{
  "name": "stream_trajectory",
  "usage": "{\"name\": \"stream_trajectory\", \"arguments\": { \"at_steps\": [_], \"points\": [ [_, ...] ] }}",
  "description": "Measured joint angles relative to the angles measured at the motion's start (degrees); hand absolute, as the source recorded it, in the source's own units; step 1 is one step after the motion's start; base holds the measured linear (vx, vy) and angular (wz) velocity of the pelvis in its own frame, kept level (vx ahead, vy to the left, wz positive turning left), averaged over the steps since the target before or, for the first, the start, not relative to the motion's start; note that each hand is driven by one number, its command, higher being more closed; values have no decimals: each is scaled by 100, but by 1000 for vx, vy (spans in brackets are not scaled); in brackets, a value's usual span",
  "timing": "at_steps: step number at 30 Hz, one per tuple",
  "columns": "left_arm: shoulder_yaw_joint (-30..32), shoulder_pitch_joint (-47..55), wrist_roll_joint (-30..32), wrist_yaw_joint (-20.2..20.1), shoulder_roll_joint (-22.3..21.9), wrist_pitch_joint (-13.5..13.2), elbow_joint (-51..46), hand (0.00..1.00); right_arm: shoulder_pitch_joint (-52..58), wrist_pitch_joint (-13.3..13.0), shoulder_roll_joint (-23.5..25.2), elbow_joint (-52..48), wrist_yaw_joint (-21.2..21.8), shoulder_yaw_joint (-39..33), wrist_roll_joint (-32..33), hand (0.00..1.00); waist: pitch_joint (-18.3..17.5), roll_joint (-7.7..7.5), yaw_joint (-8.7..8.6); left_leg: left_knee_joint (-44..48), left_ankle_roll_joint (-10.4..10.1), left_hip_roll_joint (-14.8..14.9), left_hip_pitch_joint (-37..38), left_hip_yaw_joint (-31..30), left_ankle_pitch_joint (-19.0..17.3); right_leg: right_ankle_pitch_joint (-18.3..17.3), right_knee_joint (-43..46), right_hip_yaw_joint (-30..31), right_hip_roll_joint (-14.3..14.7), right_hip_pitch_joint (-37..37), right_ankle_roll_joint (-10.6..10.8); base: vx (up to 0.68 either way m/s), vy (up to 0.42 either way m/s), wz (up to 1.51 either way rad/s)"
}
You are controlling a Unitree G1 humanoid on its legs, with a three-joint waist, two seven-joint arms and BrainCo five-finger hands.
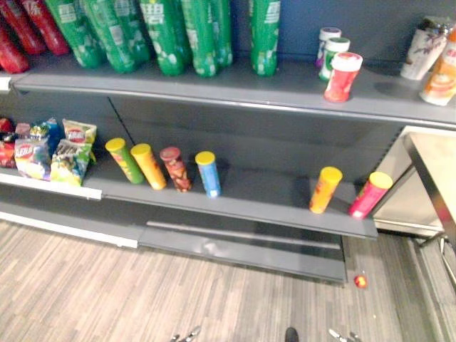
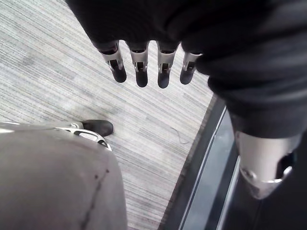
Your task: Put the gum and the chips on the shelf.
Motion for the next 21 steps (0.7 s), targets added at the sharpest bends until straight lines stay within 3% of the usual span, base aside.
{"name": "stream_trajectory", "arguments": {
  "at_steps": [6, 8, 10, 12, 16, 17, 19, 20, 21],
  "points": [
    [-4, 3, -159, -10, 14, -7, 25, 0, 21, 7, 14, 210, -76, -403, -90, 0, 36, -31, -26, 30, 2, 5, 69, 3, -51, -18, -31, -6, 0, 99, 21, 0, 0, 0],
    [-16, -63, -358, -63, 45, -12, 17, 0, -70, 4, 7, 222, -76, -585, -70, 0, 196, -37, -89, 769, 45, 106, -166, -19, -413, -253, 448, 6, -25, -29, 37, 0, 0, 0],
    [-97, -173, -586, -124, 74, -30, 19, 0, -132, -9, 2, 220, -70, -889, -11, 0, 426, -7, -145, 1901, 89, 296, -603, -32, -1016, -687, 1321, 85, -29, -409, 70, -64, 24, -12],
    [-104, -240, -609, -135, 71, -36, 21, 0, -93, -5, 30, 212, -62, -1137, 153, 0, 537, 32, -158, 2357, 143, 343, -739, 24, -1269, -810, 1655, 187, -45, -574, 130, -82, 94, -25],
    [425, -299, -612, -129, -30, -41, -36, 0, 37, -12, 349, 26, -44, -1436, 262, 0, 602, -3, -214, 3121, 308, 641, -1130, 780, -1700, -368, 1477, 760, 121, -951, 362, -88, 148, -90],
    [668, -266, -608, -124, -80, -41, -107, 0, 41, -12, 481, -171, -50, -1514, 273, 0, 629, 54, -155, 3207, 409, 849, -1151, 1325, -1810, 48, 996, 889, 190, -1037, 558, -209, 148, -218],
    [1035, -301, -606, -96, -170, -45, -232, 0, 40, 0, 715, -312, -57, -1610, 370, 0, 761, -13, -138, 3205, 500, 1161, -1074, 1989, -1880, -67, 1361, -116, 108, -1208, 104, -193, 148, -214],
    [1025, -354, -601, -105, -233, -49, -293, 0, 46, 1, 733, -306, -90, -1689, 428, 0, 808, 10, -137, 3153, 518, 1356, -944, 2405, -1864, -276, 1874, -870, -91, -1222, -186, -85, 161, -181],
    [955, -424, -600, -121, -286, -48, -314, 0, 103, 0, 697, -295, -107, -1683, 417, 0, 807, -14, -116, 3081, 453, 1421, -797, 2817, -1771, -361, 2339, -1417, -405, -1116, -263, -74, 199, -202]
  ]
}}
